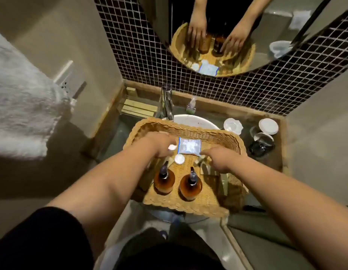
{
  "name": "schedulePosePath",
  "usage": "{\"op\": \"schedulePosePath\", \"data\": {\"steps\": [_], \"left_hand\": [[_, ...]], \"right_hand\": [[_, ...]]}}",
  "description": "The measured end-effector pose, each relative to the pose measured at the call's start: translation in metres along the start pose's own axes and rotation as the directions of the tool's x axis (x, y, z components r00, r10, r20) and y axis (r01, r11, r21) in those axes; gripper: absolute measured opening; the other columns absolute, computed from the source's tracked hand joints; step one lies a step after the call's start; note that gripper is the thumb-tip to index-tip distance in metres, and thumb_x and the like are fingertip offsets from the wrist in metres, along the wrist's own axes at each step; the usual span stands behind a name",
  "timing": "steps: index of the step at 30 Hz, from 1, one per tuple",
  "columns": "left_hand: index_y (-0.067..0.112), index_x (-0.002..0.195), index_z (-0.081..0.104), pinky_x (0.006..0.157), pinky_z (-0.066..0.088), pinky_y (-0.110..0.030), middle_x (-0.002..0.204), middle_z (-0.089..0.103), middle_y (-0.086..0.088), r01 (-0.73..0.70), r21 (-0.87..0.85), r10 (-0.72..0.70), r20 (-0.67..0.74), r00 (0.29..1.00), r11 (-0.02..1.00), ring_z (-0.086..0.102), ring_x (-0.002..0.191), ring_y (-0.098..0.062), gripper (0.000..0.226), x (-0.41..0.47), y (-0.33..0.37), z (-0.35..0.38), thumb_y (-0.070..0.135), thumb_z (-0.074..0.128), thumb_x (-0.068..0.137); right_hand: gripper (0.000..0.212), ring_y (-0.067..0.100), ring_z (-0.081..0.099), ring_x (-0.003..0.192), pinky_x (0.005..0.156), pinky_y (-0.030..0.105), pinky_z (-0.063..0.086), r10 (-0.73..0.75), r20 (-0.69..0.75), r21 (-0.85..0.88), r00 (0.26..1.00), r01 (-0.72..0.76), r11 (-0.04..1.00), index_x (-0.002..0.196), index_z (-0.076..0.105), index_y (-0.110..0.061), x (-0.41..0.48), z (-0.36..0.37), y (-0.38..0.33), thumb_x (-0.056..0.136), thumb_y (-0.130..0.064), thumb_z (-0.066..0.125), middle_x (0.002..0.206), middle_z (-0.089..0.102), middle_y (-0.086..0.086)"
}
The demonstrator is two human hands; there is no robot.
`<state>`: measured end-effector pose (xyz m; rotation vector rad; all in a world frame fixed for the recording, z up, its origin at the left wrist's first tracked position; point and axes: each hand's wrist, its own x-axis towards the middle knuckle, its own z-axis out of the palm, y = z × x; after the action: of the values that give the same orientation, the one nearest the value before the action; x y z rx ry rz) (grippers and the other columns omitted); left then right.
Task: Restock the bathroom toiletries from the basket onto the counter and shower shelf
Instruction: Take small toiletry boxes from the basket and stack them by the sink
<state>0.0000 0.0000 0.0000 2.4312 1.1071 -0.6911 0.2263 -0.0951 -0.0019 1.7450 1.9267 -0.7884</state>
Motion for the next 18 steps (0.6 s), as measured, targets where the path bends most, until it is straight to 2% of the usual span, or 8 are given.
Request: {"op": "schedulePosePath", "data": {"steps": [3, 5, 8, 10, 12, 13, 15, 18], "left_hand": [[0.035, 0.149, 0.04, 0.108, 0.038, -0.041, 0.149, 0.047, -0.007, -0.031, -0.026, 0.035, 0.173, 0.984, 0.999, 0.045, 0.135, -0.029, 0.051, 0.013, -0.003, 0.01, 0.036, 0.052, 0.1], [0.033, 0.149, 0.041, 0.11, 0.038, -0.043, 0.149, 0.047, -0.007, -0.086, -0.06, 0.097, 0.236, 0.967, 0.995, 0.045, 0.134, -0.028, 0.051, 0.024, -0.002, 0.02, 0.031, 0.053, 0.099], [0.03, 0.145, 0.048, 0.103, 0.044, -0.043, 0.141, 0.053, -0.003, -0.166, -0.108, 0.187, 0.224, 0.957, 0.98, 0.05, 0.127, -0.024, 0.046, 0.041, 0.004, 0.031, 0.03, 0.053, 0.099], [0.03, 0.138, 0.055, 0.091, 0.048, -0.04, 0.132, 0.06, -0.002, -0.226, -0.137, 0.248, 0.175, 0.953, 0.964, 0.056, 0.118, -0.022, 0.039, 0.058, 0.009, 0.039, 0.034, 0.051, 0.1], [0.031, 0.132, 0.058, 0.079, 0.046, -0.035, 0.122, 0.064, -0.001, -0.28, -0.159, 0.3, 0.114, 0.947, 0.947, 0.059, 0.108, -0.02, 0.035, 0.073, 0.017, 0.045, 0.04, 0.051, 0.1], [0.031, 0.132, 0.057, 0.079, 0.047, -0.034, 0.121, 0.064, 0.0, -0.301, -0.164, 0.317, 0.081, 0.945, 0.94, 0.06, 0.108, -0.02, 0.036, 0.081, 0.021, 0.047, 0.043, 0.053, 0.098], [0.032, 0.138, 0.053, 0.089, 0.049, -0.038, 0.126, 0.064, 0.002, -0.322, -0.183, 0.337, 0.055, 0.94, 0.929, 0.058, 0.115, -0.019, 0.045, 0.097, 0.03, 0.048, 0.047, 0.057, 0.096], [0.029, 0.141, 0.05, 0.097, 0.049, -0.043, 0.137, 0.059, 0.002, -0.366, -0.183, 0.387, 0.098, 0.917, 0.912, 0.054, 0.124, -0.02, 0.052, 0.117, 0.046, 0.046, 0.049, 0.059, 0.093]], "right_hand": [[0.063, 0.032, 0.05, 0.128, 0.103, 0.044, 0.045, -0.043, 0.061, 0.035, 0.997, 0.041, 0.999, 0.151, 0.037, -0.032, 0.012, 0.016, 0.006, 0.093, -0.015, 0.056, 0.143, 0.05, 0.011], [0.064, 0.029, 0.051, 0.125, 0.099, 0.044, 0.048, -0.049, 0.045, 0.099, 0.998, 0.044, 0.994, 0.15, 0.036, -0.035, 0.02, 0.035, 0.008, 0.093, -0.019, 0.06, 0.145, 0.047, 0.007], [0.075, 0.025, 0.047, 0.13, 0.099, 0.044, 0.049, -0.051, -0.063, 0.182, 0.997, 0.061, 0.981, 0.153, 0.027, -0.04, 0.027, 0.065, 0.011, 0.091, -0.028, 0.067, 0.154, 0.037, -0.002], [0.079, 0.026, 0.041, 0.134, 0.101, 0.045, 0.046, -0.061, -0.135, 0.179, 0.989, 0.085, 0.98, 0.154, 0.02, -0.043, 0.032, 0.085, 0.014, 0.091, -0.035, 0.066, 0.156, 0.036, 0.0], [0.088, 0.028, 0.037, 0.135, 0.101, 0.043, 0.045, -0.058, -0.165, 0.139, 0.985, 0.082, 0.987, 0.156, 0.012, -0.044, 0.034, 0.099, 0.018, 0.089, -0.034, 0.069, 0.157, 0.035, 0.002], [0.091, 0.027, 0.037, 0.135, 0.1, 0.042, 0.045, -0.052, -0.182, 0.125, 0.982, 0.076, 0.989, 0.156, 0.01, -0.044, 0.035, 0.105, 0.02, 0.088, -0.032, 0.07, 0.157, 0.035, 0.002], [0.088, 0.027, 0.039, 0.134, 0.101, 0.043, 0.046, -0.033, -0.233, 0.146, 0.972, 0.068, 0.987, 0.156, 0.013, -0.043, 0.035, 0.112, 0.021, 0.09, -0.029, 0.068, 0.155, 0.039, 0.003], [0.076, 0.027, 0.039, 0.135, 0.105, 0.043, 0.041, 0.002, -0.265, 0.257, 0.964, 0.069, 0.964, 0.155, 0.023, -0.04, 0.033, 0.118, 0.023, 0.093, -0.025, 0.064, 0.153, 0.042, 0.004]]}}
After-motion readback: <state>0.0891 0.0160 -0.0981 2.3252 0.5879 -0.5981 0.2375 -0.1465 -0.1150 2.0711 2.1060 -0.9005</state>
